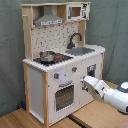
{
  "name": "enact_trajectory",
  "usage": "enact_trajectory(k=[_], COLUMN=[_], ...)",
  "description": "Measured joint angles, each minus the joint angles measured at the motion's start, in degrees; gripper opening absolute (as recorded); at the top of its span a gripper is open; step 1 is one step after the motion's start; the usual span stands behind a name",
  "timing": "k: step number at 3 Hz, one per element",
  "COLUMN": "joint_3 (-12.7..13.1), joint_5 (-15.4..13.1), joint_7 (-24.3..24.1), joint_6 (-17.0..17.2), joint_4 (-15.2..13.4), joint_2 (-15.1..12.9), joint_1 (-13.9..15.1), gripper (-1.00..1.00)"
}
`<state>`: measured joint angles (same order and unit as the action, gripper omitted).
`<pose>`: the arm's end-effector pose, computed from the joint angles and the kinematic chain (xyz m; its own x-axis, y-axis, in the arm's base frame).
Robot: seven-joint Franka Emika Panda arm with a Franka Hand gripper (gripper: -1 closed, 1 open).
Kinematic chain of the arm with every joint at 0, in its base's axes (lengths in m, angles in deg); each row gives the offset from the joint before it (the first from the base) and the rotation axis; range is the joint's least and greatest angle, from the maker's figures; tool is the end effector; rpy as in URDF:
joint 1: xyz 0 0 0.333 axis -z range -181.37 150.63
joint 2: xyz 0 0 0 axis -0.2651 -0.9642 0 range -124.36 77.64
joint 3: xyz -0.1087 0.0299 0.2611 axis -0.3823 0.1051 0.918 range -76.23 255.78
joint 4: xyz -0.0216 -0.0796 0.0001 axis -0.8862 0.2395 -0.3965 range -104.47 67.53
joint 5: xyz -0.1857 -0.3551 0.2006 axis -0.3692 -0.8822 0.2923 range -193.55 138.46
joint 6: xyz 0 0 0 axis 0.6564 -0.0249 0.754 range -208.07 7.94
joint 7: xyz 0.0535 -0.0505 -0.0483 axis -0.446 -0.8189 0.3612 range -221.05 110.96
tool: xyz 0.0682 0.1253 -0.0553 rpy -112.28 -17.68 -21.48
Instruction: Play with the kitchen
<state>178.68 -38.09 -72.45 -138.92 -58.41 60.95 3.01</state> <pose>0.2451 0.5505 0.3411 0.0355 0.9800 0.1957 -0.0202 -0.1951 0.9806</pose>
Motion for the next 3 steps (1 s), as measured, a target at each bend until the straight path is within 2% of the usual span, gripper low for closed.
enact_trajectory(k=[1,2,3], joint_3=[-3.1,-6.4,-8.6], joint_5=[-1.2,-4.3,-6.3], joint_7=[3.4,6.8,11.7], joint_6=[3.5,4.9,6.1], joint_4=[0.4,1.8,3.2], joint_2=[0.0,0.0,0.0], joint_1=[-0.4,-0.8,-0.8], gripper=[1.00,1.00,1.00])
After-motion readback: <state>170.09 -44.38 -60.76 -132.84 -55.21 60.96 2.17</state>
